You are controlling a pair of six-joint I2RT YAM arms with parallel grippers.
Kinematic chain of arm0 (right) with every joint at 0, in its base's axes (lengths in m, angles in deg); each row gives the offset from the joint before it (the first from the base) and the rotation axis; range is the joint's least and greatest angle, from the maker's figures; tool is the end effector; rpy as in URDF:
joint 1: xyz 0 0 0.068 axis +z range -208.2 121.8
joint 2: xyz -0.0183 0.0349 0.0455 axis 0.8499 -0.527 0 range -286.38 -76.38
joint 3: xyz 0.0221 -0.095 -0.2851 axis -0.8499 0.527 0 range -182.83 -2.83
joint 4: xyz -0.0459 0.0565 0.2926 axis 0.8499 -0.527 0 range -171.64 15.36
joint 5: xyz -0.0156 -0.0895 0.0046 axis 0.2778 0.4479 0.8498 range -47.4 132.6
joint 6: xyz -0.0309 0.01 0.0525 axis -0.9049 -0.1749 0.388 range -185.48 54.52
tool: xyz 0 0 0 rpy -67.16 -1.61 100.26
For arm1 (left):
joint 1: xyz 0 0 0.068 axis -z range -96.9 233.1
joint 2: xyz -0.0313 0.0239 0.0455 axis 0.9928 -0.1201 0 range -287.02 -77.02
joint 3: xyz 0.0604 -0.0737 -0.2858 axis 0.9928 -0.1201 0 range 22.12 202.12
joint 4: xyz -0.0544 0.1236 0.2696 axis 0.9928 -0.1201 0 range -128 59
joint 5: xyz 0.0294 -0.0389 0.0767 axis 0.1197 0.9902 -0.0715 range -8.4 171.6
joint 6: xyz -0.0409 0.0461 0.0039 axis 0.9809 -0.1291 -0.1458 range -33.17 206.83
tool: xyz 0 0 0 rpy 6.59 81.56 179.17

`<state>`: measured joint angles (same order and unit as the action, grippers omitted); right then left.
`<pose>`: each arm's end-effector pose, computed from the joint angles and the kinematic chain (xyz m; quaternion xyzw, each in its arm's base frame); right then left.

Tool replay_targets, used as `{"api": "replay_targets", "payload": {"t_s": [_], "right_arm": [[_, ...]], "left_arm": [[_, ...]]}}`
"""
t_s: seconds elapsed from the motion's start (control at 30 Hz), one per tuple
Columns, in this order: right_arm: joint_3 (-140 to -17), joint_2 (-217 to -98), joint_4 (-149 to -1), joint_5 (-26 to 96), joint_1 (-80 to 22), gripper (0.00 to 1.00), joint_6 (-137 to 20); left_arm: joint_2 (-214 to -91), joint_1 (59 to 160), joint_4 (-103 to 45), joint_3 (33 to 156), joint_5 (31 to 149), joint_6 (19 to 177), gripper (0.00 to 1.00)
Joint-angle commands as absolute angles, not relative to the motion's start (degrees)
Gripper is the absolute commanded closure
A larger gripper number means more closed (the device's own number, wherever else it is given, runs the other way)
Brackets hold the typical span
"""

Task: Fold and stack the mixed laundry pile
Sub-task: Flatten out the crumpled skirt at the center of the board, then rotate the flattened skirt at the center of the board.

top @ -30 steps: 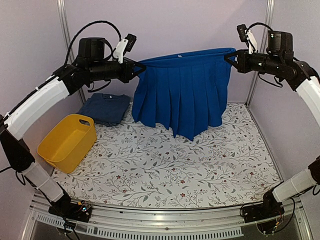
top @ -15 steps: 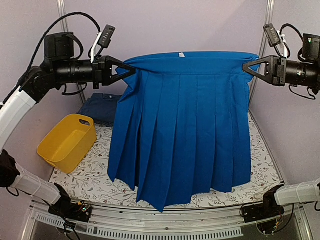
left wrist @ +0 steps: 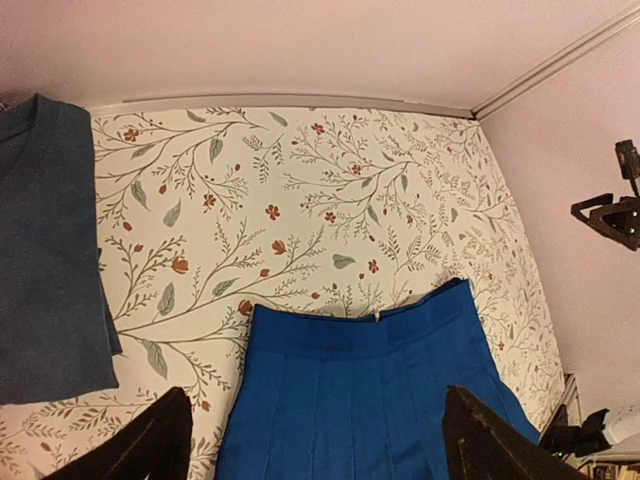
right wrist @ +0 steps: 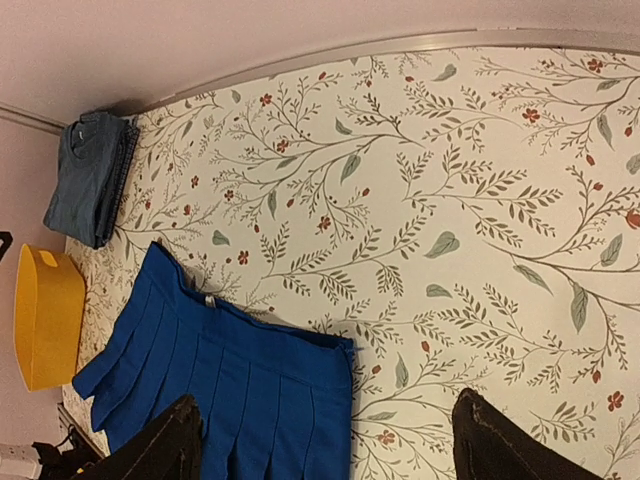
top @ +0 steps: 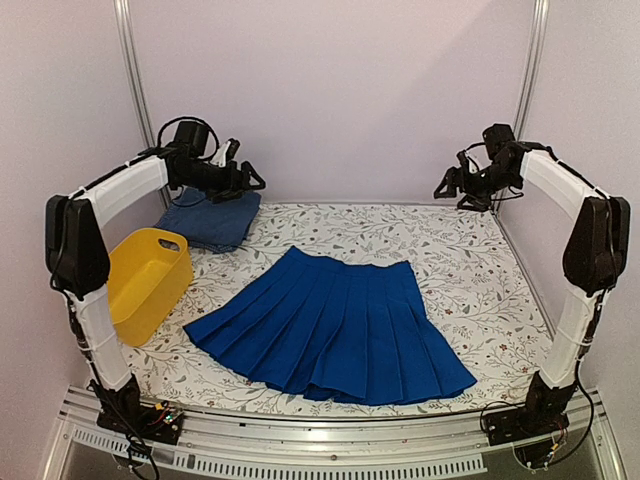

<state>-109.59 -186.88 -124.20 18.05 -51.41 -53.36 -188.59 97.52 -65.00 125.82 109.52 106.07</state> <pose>0.4773 0.0763 0.3361 -0.0237 0.9296 0.2496 0.2703 0.4851 -0.1471 0.3294 0.0611 0.8895 -0.3254 0.3150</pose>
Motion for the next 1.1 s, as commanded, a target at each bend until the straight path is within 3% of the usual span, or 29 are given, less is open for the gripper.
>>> {"api": "replay_targets", "payload": {"t_s": [0.0, 0.23, 0.4, 0.53, 0.6, 0.77, 0.93, 1.07], "right_arm": [[-102.99, -179.60, -119.49, 13.02, -49.79, 0.21, -54.25], [-87.17, -177.93, -112.06, 3.99, -41.88, 0.38, -54.72], [-80.91, -181.28, -106.40, 0.46, -36.66, 0.46, -53.68], [-76.41, -184.75, -101.90, -0.61, -36.23, 0.49, -52.04], [-76.14, -186.89, -101.77, 0.64, -36.29, 0.50, -52.73], [-76.54, -193.55, -101.31, 2.60, -38.76, 0.53, -53.51], [-73.50, -195.60, -100.48, 3.93, -42.94, 0.55, -51.76], [-68.04, -194.34, -99.46, 4.64, -44.34, 0.56, -50.61]], "left_arm": [[-178.82, 98.99, -61.28, 116.90, 106.24, 106.73, 0.10], [-173.74, 104.99, -56.52, 98.75, 108.74, 107.24, 0.01], [-175.53, 110.66, -53.17, 91.52, 107.98, 110.06, 0.00], [-179.37, 112.60, -49.71, 89.41, 108.85, 112.36, 0.11], [-182.47, 112.92, -48.28, 89.70, 110.14, 113.34, 0.27], [-191.89, 113.97, -50.16, 95.96, 107.91, 111.81, 0.43], [-205.68, 114.05, -56.43, 108.82, 104.67, 109.66, 0.55], [-220.90, 113.96, -63.95, 128.91, 103.14, 108.08, 0.60]]}}
